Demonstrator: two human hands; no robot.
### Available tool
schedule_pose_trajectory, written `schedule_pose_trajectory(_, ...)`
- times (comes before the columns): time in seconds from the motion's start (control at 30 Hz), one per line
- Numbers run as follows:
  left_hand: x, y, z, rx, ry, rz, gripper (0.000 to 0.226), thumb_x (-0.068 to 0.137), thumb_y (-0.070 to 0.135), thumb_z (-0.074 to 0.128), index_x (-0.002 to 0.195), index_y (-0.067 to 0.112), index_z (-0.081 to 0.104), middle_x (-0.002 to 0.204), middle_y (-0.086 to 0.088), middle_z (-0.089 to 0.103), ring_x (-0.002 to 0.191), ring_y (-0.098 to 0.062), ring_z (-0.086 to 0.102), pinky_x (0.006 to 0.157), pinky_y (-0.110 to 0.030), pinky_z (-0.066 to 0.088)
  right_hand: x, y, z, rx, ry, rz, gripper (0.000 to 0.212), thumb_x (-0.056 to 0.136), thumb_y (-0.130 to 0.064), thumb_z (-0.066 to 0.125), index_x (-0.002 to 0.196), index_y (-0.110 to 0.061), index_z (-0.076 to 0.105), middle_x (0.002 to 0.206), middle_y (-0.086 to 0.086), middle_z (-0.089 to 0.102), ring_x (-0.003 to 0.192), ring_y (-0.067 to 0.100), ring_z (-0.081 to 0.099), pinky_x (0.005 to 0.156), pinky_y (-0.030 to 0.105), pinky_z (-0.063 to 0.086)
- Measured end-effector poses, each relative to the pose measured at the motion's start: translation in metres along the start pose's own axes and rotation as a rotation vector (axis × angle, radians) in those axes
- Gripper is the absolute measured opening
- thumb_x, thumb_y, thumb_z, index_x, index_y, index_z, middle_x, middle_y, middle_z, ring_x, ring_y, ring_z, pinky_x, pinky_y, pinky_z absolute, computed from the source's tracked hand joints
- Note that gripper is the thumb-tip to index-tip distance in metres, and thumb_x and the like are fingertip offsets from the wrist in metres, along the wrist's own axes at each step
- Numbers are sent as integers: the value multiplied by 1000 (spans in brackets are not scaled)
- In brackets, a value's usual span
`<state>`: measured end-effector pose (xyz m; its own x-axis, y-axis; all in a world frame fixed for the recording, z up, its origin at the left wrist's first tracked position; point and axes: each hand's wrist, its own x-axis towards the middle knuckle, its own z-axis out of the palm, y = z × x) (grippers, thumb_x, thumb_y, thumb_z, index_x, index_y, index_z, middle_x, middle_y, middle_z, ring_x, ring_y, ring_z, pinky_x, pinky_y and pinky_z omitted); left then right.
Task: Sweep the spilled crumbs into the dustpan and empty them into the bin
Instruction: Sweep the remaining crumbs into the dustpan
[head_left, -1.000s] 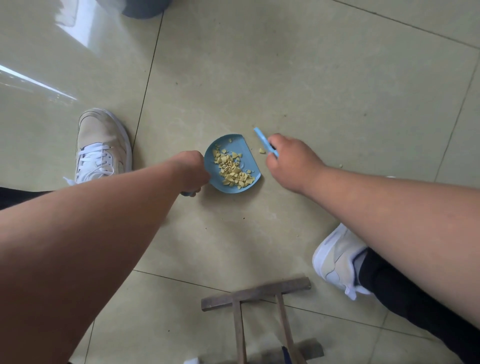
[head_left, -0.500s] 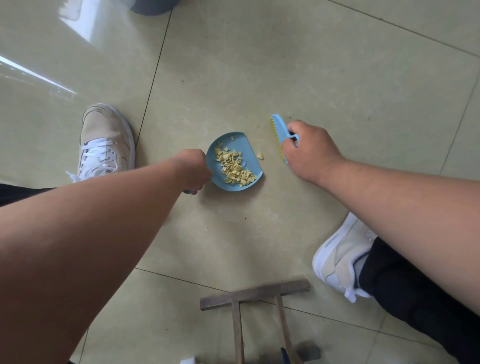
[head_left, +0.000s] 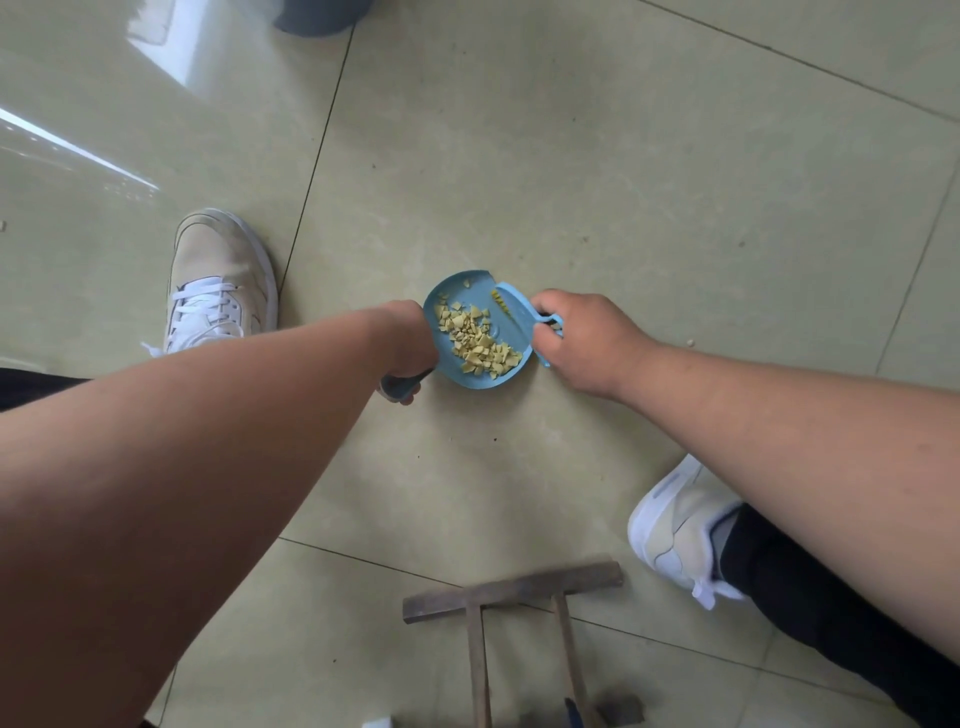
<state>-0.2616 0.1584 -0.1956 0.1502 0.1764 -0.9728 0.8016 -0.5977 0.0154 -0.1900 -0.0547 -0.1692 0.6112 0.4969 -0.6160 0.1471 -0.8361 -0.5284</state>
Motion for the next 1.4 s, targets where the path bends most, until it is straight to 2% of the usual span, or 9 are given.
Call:
schedule_pose_trajectory(0.17, 3, -4, -5, 37, 103, 74, 20, 97, 13, 59, 81, 7, 69, 90, -14, 83, 78, -28, 80, 65, -35, 64, 4, 6, -17, 55, 72, -5, 19, 93, -20, 54, 104, -18, 69, 89, 7, 71, 82, 29, 64, 74, 37, 52)
schedule_pose_trajectory(0.3, 6, -9, -4, -44, -34, 58, 26, 93, 4, 48, 96, -11, 69, 69, -15, 79, 65, -29, 79, 50, -23, 54, 10, 10, -29, 59, 206, 57, 15, 90, -22, 53, 94, -17, 66, 81, 4, 68, 69, 23, 60, 63, 29, 48)
schedule_pose_trajectory(0.37, 4, -12, -6, -104, -42, 130, 25, 95, 3, 49, 108, -8, 67, 82, -23, 79, 60, -26, 79, 57, -33, 59, 10, 10, -30, 35, 205, 76, 13, 90, -22, 54, 93, -18, 66, 76, 1, 65, 60, 16, 55, 55, 24, 44)
schedule_pose_trajectory(0.47, 3, -16, -8, -141, 2, 184, 33, 98, 5, 51, 125, -13, 63, 103, -29, 78, 58, -25, 79, 61, -40, 64, 7, 10, -25, 1, 162, 74, 18, 89, -25, 56, 98, -18, 70, 81, 5, 69, 68, 24, 60, 63, 31, 50)
schedule_pose_trajectory(0.7, 1, -16, -9, -65, -40, 235, 34, 96, 3, 48, 121, -15, 64, 99, -27, 78, 63, -29, 81, 62, -42, 64, 3, -1, -7, 96, 31, 29, 14, 87, -22, 59, 90, -18, 72, 76, 0, 66, 66, 17, 53, 63, 29, 45)
schedule_pose_trajectory(0.87, -2, -16, -8, -72, -41, 228, 35, 96, 2, 47, 121, -16, 64, 99, -28, 79, 64, -29, 82, 78, -56, 65, 4, -1, -14, 176, 142, 109, 17, 85, -25, 58, 87, -20, 74, 77, 0, 72, 65, 15, 60, 60, 25, 50)
schedule_pose_trajectory(1.17, -1, -16, -5, -33, 15, 228, 30, 98, 0, 48, 122, -7, 65, 97, -18, 81, 73, -31, 81, 63, -48, 63, 6, 10, -26, 171, 174, 143, 17, 85, -24, 57, 86, -22, 74, 68, -7, 65, 59, 9, 55, 54, 21, 43)
schedule_pose_trajectory(1.27, 2, -16, -2, -73, 59, 239, 23, 100, 5, 48, 121, 9, 56, 94, -20, 76, 67, -28, 69, 50, -32, 52, 11, 15, -35, 155, 271, 149, 19, 83, -26, 58, 86, -15, 73, 74, 3, 69, 65, 16, 55, 60, 26, 44)
schedule_pose_trajectory(1.4, 6, -10, 0, -131, 63, 247, 21, 99, 5, 46, 115, 8, 59, 97, -24, 77, 69, -30, 67, 54, -33, 52, 20, 37, -66, 109, 481, 190, 24, 85, -28, 56, 90, -9, 70, 80, 11, 69, 74, 26, 61, 69, 34, 51)
